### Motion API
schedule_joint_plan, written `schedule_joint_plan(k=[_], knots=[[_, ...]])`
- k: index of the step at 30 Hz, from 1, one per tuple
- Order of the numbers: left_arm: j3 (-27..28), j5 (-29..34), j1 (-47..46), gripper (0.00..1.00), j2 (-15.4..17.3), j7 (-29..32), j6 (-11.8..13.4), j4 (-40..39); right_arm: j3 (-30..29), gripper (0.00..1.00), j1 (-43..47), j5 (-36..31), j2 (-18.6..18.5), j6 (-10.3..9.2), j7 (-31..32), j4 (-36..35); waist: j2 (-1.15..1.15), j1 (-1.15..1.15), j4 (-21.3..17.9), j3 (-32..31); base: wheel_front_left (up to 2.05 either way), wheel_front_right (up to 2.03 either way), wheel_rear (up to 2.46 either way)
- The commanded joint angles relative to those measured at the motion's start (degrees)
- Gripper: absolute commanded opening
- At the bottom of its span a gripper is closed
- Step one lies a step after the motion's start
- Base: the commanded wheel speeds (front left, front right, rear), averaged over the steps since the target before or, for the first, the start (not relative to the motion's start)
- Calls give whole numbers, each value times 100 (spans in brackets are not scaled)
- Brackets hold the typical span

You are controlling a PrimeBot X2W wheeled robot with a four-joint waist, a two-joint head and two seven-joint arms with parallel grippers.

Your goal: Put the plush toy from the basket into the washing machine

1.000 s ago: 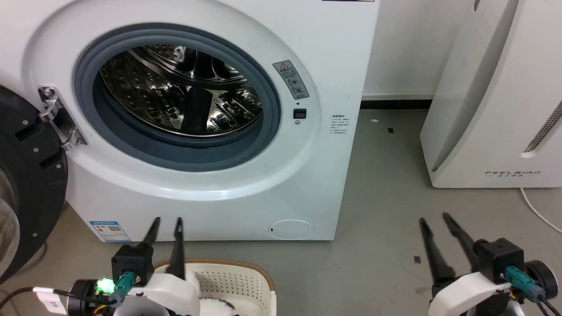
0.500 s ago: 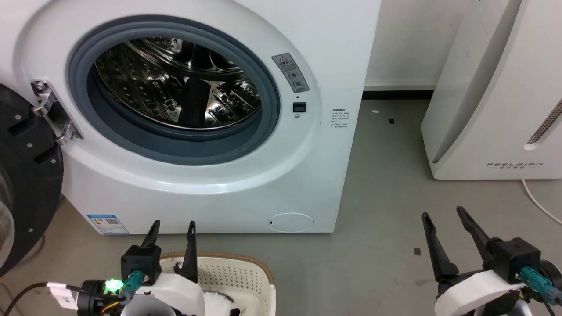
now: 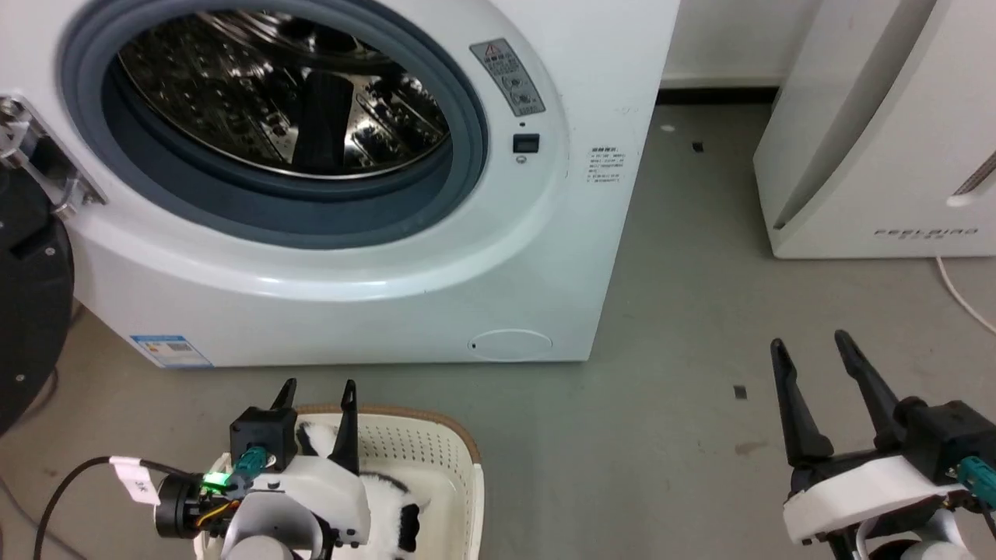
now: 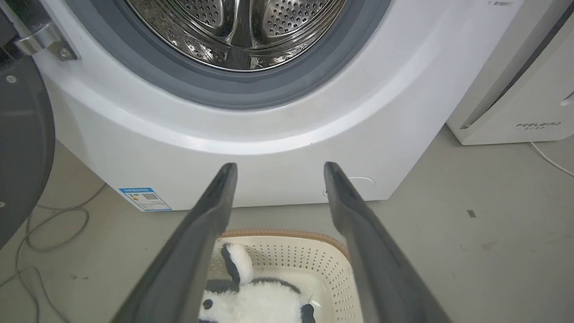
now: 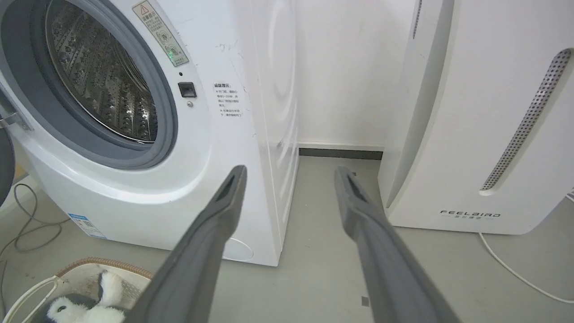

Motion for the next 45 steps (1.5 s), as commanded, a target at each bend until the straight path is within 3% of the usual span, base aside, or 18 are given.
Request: schedule_joint_plan(k=[1, 14, 29, 45], knots=[[-19, -45, -226, 100, 36, -63, -42, 260, -42, 100, -144, 119, 0, 1, -66, -71, 0, 0, -16, 225, 0, 0, 0], [-172, -69, -962, 100, 202, 112, -47, 1136, -181, 100, -455, 283, -1, 1, -209, -256, 0, 0, -41, 1130, 0, 0, 0], [-464, -64, -1811, 100, 449, 770, -177, 2040, -377, 100, -748, 459, -1, 2, -387, -513, 0, 0, -44, 2141, 0, 0, 0], [-727, -189, -2597, 100, 458, 1299, -220, 2982, -567, 100, -984, 621, -1, 2, -578, -819, 0, 0, 23, 3093, 0, 0, 0]])
